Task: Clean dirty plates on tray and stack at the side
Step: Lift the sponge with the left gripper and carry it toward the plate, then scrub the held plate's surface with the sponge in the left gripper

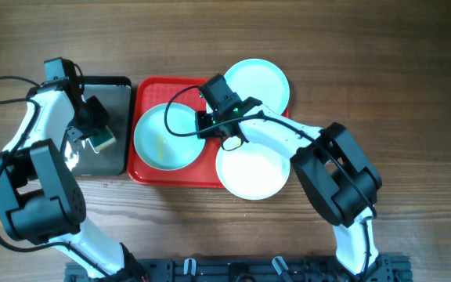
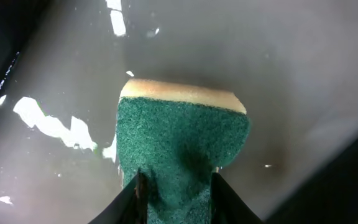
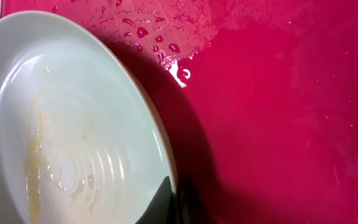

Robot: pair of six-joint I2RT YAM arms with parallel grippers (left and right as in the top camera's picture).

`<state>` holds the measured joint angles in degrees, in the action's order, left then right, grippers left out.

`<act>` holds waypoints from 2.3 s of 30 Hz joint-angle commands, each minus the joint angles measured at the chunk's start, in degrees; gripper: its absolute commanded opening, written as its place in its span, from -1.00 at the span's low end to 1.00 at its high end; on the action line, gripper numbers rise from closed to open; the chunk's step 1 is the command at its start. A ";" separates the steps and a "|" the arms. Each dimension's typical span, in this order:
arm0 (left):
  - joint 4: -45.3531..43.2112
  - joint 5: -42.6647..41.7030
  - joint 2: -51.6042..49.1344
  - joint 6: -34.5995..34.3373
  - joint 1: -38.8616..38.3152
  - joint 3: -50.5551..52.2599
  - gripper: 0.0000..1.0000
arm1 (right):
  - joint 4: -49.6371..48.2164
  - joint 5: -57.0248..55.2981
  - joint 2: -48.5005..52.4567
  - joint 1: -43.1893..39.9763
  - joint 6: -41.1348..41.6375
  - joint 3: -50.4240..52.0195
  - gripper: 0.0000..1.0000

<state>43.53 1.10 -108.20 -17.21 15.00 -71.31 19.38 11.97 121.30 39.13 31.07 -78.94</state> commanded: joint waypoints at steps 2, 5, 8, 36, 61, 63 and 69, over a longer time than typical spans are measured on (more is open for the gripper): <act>-1.57 -1.51 -0.46 0.31 0.24 4.72 -0.46 | -0.24 0.09 1.88 0.24 0.37 -0.09 -0.91; -3.98 -1.49 -0.46 0.31 0.24 7.37 -0.51 | -0.26 0.09 1.88 0.24 0.39 -0.09 -0.92; -8.81 -1.51 -0.46 0.26 0.24 10.78 -0.73 | -0.26 0.09 1.88 0.24 0.39 -0.09 -0.91; 5.57 -12.66 19.63 11.02 -10.84 2.08 -0.92 | 2.62 11.06 0.39 -6.38 -4.09 -0.13 -0.91; 3.15 -4.85 -2.40 -5.95 -28.06 2.08 -0.92 | 2.29 15.21 3.06 -6.32 -0.13 -0.11 -0.91; 4.37 -2.23 -2.43 -12.68 -27.96 2.08 -0.92 | 2.36 17.38 3.76 -6.32 0.04 -0.11 -0.91; 5.88 -14.73 -2.40 -16.22 -28.13 2.08 -0.92 | 2.58 17.66 3.96 -6.32 0.02 -0.11 -0.91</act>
<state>47.79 -2.37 -108.22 -29.39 -12.32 -69.71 22.00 25.80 122.43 31.99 28.99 -78.91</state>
